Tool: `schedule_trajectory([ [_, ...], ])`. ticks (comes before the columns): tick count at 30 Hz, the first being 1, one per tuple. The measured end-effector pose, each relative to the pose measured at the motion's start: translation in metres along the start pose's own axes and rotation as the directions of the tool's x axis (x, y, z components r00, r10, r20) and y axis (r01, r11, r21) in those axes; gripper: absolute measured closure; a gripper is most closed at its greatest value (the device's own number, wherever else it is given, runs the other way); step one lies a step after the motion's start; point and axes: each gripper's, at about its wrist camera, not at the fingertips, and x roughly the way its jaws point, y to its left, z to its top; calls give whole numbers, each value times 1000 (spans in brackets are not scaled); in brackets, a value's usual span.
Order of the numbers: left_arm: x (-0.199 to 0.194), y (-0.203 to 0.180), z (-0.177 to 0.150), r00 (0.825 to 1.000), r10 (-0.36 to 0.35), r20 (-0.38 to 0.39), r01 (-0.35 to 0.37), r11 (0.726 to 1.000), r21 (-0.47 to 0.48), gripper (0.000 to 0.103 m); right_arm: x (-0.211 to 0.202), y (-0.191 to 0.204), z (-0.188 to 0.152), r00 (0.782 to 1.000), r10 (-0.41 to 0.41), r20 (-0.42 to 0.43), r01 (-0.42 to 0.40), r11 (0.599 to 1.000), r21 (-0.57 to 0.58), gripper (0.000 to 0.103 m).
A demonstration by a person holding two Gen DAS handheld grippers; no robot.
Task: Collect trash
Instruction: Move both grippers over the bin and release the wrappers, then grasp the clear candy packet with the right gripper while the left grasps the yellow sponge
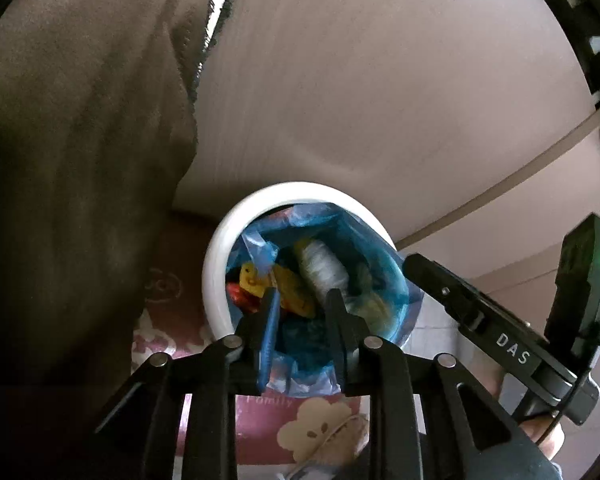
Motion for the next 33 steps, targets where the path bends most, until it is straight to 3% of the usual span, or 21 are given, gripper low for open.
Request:
schedule_trajectory([
  [7, -44, -14, 6, 998, 11, 63, -14, 999, 44, 78, -25, 8, -2, 999, -27, 35, 27, 1000, -11, 59],
  [13, -128, -24, 5, 981, 27, 190, -53, 990, 134, 78, -69, 53, 2, 992, -47, 120, 61, 991, -117, 59],
  [18, -210, -1, -3, 952, 66, 299, -114, 983, 144, 77, -118, 120, 3, 976, -2, 218, 55, 969, -239, 56],
  [23, -265, 55, -21, 898, 202, 392, -260, 960, 101, 77, -147, 195, -3, 963, 86, 256, 11, 935, -355, 48],
  [25, -284, 81, -32, 875, 249, 414, -310, 947, 86, 77, -150, 222, -9, 961, 115, 251, -5, 917, -399, 48],
  [29, -323, 143, -48, 847, 299, 439, -340, 940, 15, 77, -144, 290, -23, 958, 176, 224, -37, 856, -515, 47],
  [33, -337, 192, -55, 826, 338, 451, -368, 929, -21, 75, -121, 346, -31, 964, 190, 188, -35, 787, -616, 47],
])
